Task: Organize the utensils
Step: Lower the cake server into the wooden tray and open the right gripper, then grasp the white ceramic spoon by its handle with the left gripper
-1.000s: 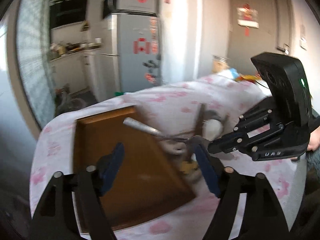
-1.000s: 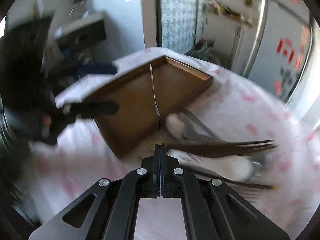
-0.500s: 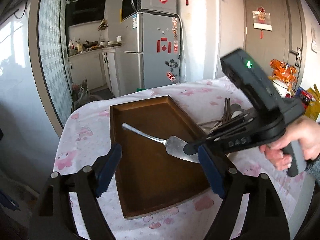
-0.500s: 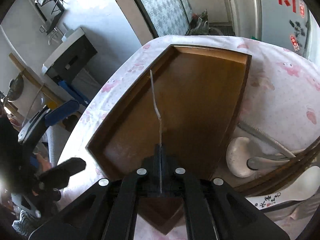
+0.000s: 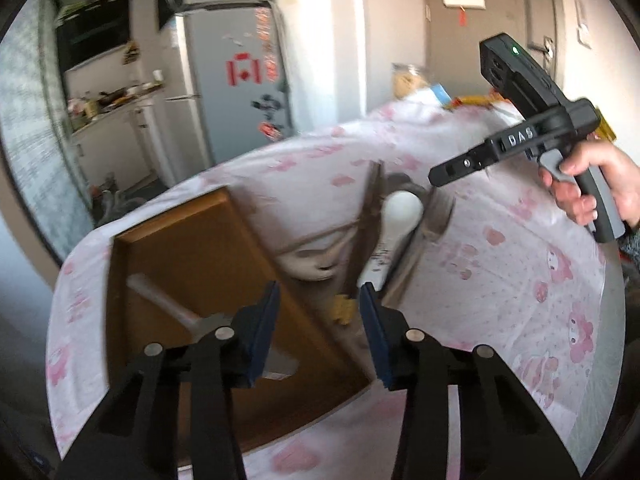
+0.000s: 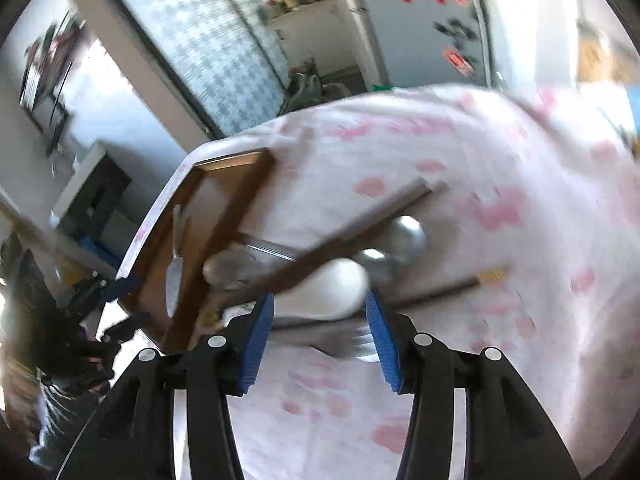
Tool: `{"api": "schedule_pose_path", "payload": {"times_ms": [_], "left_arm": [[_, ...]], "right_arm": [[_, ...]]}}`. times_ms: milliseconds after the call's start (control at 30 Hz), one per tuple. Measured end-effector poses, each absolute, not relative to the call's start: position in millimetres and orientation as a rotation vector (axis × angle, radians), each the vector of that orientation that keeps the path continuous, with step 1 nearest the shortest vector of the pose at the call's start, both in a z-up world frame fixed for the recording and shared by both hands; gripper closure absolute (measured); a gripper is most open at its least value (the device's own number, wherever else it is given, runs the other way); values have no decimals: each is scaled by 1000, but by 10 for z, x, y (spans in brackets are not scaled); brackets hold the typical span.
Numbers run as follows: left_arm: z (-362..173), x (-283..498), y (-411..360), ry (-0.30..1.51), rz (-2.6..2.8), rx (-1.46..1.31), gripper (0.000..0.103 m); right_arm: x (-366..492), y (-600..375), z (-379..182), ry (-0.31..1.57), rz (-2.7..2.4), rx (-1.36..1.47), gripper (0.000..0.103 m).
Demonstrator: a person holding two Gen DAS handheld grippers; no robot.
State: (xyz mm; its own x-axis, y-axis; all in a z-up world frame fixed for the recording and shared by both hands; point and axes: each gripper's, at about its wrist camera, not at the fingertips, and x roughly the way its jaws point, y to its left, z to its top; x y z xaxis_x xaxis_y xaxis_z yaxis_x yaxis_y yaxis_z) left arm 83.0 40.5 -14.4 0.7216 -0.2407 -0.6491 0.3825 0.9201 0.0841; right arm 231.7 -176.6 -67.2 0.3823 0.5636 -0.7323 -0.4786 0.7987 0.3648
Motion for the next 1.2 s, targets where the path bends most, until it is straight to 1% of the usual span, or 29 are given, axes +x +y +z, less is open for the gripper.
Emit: {"api": "schedule_pose_path", "payload": {"times_ms": [33,67,133,267,433,533,567,800,833,867,933,967,1000,1100,1200], "left_arm": [[-180,878,314,695,-360,231,57],[-214,919,227,704,-372,241,55],[-264,965,87,714,-386,264,47],[-320,1054,-111,722,-401,296,42],[-391,1206,-152,747,-380,314,36],[-469,1299,-167,779,-386,311,36],[-481,1318,-173,784,-383,314,36],[-601,1417,-301,812,-386,351,36],[-616,1438,-317,819,-387,352,38],[-608,1439,-327,815,-395,347,43],[-595,1409,-367,816,-429,338,63],[-589,1384,-412,816,-437,350,70],[-582,1359,-464,822,-452,360,85],[-526,1291,-518,802,-439,374,86],[-404,1215,-411,788,-438,335,86]], "right_arm": [[2319,-1807,-702,975,671,105,63],[2328,-1822,-740,975,673,110,63],[2362,-1809,-798,977,688,124,63],[2448,-1695,-816,973,693,110,65],[2565,-1499,-894,997,672,11,66],[2580,-1409,-963,991,651,-52,84],[2578,-1410,-967,984,643,-62,93],[2328,-1542,-747,873,743,-70,98],[2302,-1561,-710,864,746,-70,99],[2269,-1595,-673,850,741,-73,99],[2259,-1641,-637,847,740,-60,99],[2255,-1659,-619,846,742,-54,99],[2243,-1662,-607,846,745,-52,99],[2224,-1653,-535,837,743,-49,99],[2190,-1550,-456,832,767,-43,99]]}}
